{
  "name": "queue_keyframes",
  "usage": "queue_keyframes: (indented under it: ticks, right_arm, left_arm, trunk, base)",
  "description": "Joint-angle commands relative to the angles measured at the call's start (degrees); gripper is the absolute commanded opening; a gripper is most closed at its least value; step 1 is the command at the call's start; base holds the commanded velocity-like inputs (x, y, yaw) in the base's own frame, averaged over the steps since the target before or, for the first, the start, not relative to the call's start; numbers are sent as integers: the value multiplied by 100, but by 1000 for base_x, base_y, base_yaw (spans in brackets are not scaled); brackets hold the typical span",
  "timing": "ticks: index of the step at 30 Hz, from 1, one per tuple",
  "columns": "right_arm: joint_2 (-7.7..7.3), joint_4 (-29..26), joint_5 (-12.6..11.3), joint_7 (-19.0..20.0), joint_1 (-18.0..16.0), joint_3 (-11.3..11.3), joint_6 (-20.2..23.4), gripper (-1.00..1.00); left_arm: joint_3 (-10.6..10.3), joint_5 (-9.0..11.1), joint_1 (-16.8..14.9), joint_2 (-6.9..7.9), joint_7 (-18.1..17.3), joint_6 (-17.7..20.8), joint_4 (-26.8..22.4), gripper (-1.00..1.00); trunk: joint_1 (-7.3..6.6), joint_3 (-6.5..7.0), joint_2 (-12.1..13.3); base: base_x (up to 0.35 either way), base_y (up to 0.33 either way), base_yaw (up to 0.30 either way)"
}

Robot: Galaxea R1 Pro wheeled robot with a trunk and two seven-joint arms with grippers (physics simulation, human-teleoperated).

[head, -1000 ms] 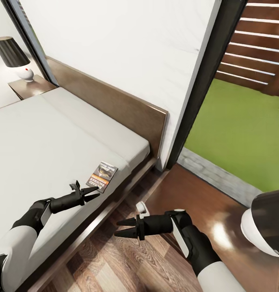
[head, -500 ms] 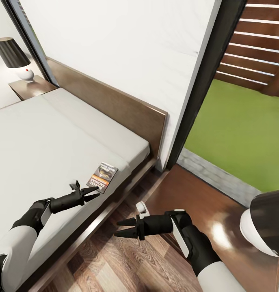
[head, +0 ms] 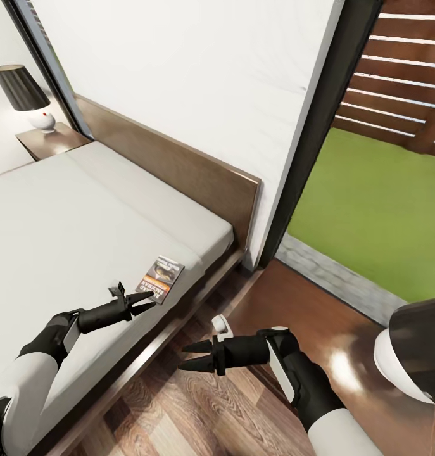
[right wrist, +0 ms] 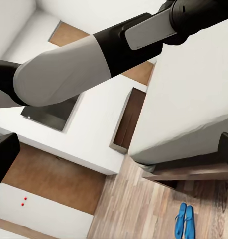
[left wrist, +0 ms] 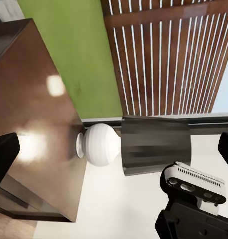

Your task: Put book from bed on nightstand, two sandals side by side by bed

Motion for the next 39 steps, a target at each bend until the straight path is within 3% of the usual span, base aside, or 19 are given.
queue_keyframes:
  ticks: [1, 39]
  right_arm:
    - [-1, 1, -28, 1, -3, 5, 56, 100]
    - [-1, 1, -28, 1, -2, 5, 54, 100]
  left_arm:
    - [7, -5, -2, 0, -21, 59, 1, 100]
    - [7, 0, -3, 0, -30, 62, 1, 100]
  trunk:
    - [0, 6, -2]
    - [0, 356, -2]
  base:
    - [0, 0, 0]
    - [0, 0, 0]
